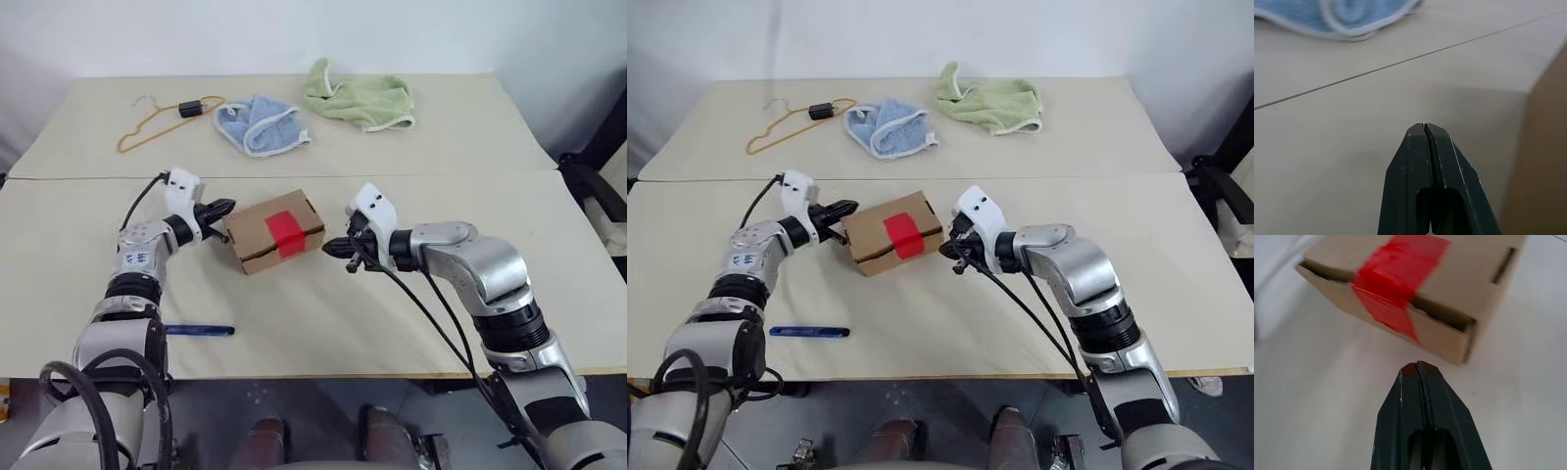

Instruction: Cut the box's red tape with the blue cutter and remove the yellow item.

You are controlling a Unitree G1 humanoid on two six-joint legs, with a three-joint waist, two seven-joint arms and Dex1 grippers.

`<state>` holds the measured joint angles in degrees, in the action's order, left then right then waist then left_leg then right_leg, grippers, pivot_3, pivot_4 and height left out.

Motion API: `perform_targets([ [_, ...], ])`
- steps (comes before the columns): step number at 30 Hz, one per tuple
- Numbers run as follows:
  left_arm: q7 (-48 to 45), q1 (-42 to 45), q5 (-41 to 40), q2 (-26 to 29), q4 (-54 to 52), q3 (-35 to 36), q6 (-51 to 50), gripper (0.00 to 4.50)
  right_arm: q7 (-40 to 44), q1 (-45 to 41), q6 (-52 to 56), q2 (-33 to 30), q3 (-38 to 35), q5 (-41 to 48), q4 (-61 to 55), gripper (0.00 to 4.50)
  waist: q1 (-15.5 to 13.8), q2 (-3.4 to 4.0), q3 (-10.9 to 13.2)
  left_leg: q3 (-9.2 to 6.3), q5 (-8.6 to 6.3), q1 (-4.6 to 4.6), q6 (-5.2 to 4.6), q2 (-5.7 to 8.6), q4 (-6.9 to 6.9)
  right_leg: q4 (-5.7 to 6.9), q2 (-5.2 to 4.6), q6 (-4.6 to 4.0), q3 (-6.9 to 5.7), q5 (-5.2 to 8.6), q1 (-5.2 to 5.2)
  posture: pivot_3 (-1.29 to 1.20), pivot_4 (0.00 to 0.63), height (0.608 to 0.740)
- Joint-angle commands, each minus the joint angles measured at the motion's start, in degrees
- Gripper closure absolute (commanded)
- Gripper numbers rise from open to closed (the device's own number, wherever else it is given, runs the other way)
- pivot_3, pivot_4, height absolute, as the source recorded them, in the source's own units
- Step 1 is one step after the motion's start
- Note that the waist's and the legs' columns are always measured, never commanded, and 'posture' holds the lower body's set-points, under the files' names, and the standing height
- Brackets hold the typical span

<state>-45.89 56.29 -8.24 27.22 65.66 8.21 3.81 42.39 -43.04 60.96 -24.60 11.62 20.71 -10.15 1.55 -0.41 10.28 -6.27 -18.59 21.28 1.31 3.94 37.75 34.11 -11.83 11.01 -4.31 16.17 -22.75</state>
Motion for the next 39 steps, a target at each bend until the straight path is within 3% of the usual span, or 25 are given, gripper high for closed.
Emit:
perform_targets([
  [1, -7.4, 1.6, 1.0, -1.6, -3.1, -2.9, -0.3, 4.48, -1.7, 0.8, 2.4, -1.2, -3.4, 1.8, -4.8, 4.5, -0.1, -0.01, 0.0, -0.01, 0.0, 0.02, 0.0, 0.0, 0.04, 0.0, 0.0, 0.01, 0.0, -0.01, 0.0, 0.0, 0.15, 0.74],
  [11, -19.8, -1.8, -0.3, -3.6, -15.5, -7.4, -7.3, 4.48, -5.7, 0.8, 1.3, -2.4, -4.3, 0.3, -2.1, 4.5, 0.2, -0.03, 0.0, 0.0, -0.01, 0.02, -0.02, 0.0, 0.16, 0.09, 0.02, 0.01, 0.07, -0.06, 0.0, 0.0, 0.15, 0.74],
  [23, -23.0, -13.9, -4.5, -4.2, -46.3, -13.5, -27.4, 4.48, -8.9, -0.9, -6.1, -2.8, -5.8, -4.3, 7.9, 4.5, 0.0, -0.02, 0.0, 0.0, -0.01, 0.01, -0.01, 0.0, 0.3, 0.23, 0.02, -0.04, 0.16, -0.09, 0.0, 0.0, 0.15, 0.74],
  [30, -20.4, -13.9, -4.7, -5.7, -47.7, -14.4, -28.5, 4.48, -8.4, -0.6, -7.6, -4.6, -6.7, -5.2, 7.6, 4.5, 0.0, -0.02, 0.0, 0.0, -0.01, 0.01, -0.02, 0.0, 0.3, 0.2, 0.02, -0.04, 0.17, -0.09, 0.0, 0.0, 0.15, 0.74],
  [39, -13.3, -12.6, -3.7, -1.5, -40.9, -9.0, -23.9, 4.48, -15.0, 2.9, -8.4, -6.4, -13.9, -6.9, 5.1, 4.5, -0.1, -0.02, 0.0, 0.01, -0.01, 0.01, -0.01, 0.0, 0.29, 0.19, 0.02, -0.04, 0.17, -0.09, 0.0, 0.0, 0.15, 0.74],
])
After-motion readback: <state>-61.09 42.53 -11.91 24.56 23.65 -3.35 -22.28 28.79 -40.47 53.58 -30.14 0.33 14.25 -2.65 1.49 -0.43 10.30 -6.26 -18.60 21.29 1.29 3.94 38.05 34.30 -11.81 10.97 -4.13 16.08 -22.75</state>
